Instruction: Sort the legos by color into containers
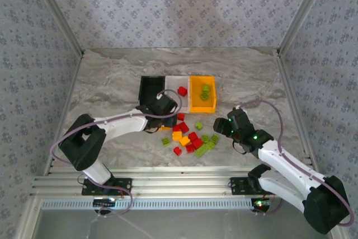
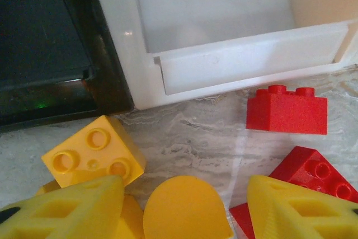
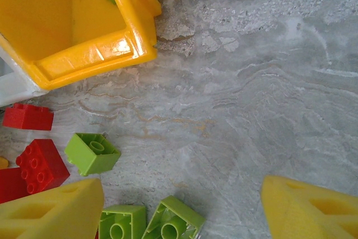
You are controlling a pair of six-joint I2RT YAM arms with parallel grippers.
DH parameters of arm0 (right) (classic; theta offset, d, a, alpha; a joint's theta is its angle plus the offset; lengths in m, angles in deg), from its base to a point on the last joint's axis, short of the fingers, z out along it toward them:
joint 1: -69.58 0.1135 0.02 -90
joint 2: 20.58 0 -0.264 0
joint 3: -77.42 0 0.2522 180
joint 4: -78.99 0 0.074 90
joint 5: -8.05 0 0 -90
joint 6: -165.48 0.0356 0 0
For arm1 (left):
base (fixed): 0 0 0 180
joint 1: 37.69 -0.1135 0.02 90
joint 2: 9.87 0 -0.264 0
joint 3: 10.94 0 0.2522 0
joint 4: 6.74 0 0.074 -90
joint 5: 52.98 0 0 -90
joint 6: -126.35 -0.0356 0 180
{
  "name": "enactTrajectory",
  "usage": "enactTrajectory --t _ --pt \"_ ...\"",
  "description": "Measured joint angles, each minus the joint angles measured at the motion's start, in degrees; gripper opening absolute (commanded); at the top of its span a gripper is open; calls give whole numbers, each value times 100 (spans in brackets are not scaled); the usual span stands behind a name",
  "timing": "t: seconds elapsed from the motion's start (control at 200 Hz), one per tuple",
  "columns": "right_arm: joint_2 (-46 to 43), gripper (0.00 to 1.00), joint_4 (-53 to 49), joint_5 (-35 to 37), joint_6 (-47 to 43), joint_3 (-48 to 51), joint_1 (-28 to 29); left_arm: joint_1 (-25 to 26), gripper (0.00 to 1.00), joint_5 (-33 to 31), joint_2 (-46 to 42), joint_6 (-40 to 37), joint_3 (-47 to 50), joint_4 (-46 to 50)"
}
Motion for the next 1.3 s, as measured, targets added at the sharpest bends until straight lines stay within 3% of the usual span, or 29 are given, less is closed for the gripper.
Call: enactTrajectory --t 0.27,0.68,0.79,0.934,1.299 --pt "0 76 0 2 0 0 0 0 43 -50 7 22 9 -31" --pt "-87 76 0 2 0 0 0 15 42 -345 -767 72 905 459" --pt "-92 76 0 2 0 0 0 15 48 -315 -1165 133 1012 815" --pt "-96 76 0 0 2 0 0 125 66 -238 -1797 310 1001 1040" --pt "-216 76 -2 0 63 0 0 190 72 -269 -2164 629 1445 1357"
